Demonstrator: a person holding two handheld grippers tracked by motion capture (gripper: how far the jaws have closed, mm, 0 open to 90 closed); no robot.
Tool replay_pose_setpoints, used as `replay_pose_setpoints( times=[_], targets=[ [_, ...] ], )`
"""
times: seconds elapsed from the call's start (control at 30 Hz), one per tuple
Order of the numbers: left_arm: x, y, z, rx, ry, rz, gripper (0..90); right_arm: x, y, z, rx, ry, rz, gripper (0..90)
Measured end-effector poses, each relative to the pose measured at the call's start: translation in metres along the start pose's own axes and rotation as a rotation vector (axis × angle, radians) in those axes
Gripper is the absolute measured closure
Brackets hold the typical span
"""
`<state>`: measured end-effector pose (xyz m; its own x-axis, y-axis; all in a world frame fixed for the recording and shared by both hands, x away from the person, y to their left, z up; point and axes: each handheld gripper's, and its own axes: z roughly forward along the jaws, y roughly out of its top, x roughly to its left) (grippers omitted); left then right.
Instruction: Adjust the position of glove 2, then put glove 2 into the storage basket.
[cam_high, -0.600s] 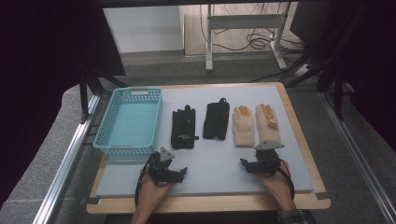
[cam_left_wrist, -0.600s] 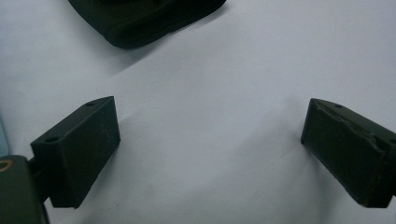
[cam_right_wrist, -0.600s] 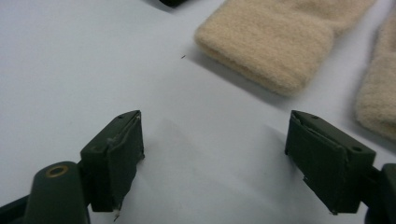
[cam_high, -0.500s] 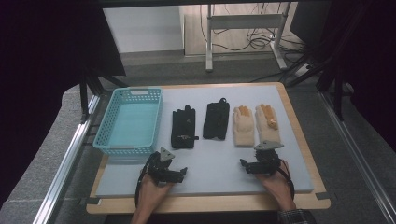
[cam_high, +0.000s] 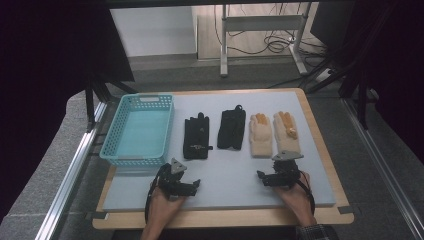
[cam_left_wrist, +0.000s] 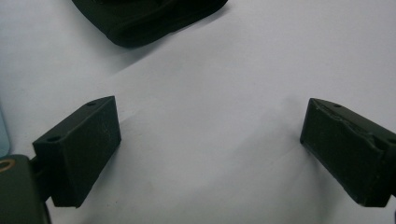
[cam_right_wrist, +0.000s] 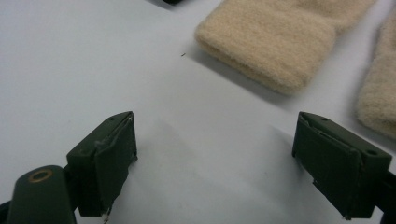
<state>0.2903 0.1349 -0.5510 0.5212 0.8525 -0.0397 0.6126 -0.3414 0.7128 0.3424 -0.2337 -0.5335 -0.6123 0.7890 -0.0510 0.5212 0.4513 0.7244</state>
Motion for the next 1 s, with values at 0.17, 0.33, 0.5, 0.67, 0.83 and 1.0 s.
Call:
replay_pose_setpoints(
  times=[0.17, 0.33, 0.5, 0.67, 0.83, 1.0],
  targets=[
    [0.0, 0.0, 0.0, -0.003, 0.001, -0.002, 5.5, 0.0, 0.0, 0.0, 0.0, 0.0, 0.001, 13.3],
    [0.0, -0.001, 0.0, -0.005, 0.001, -0.004, 5.6, 0.0, 0.0, 0.0, 0.002, 0.001, 0.0, 13.4],
    [0.0, -0.001, 0.0, -0.006, 0.001, -0.005, 5.6, 0.0, 0.0, 0.0, 0.003, -0.001, 0.002, 13.9],
    [-0.001, -0.001, 0.0, -0.011, 0.001, -0.01, 5.7, 0.001, 0.001, -0.002, 0.005, 0.01, 0.0, 16.7],
    [0.0, -0.001, 0.0, -0.008, 0.001, -0.007, 5.7, 0.004, 0.003, -0.003, 0.018, 0.034, -0.005, 18.1],
    [-0.001, -0.001, 0.0, -0.008, 0.002, -0.007, 5.7, 0.011, 0.01, -0.007, 0.017, 0.09, -0.014, 21.7]
  ],
)
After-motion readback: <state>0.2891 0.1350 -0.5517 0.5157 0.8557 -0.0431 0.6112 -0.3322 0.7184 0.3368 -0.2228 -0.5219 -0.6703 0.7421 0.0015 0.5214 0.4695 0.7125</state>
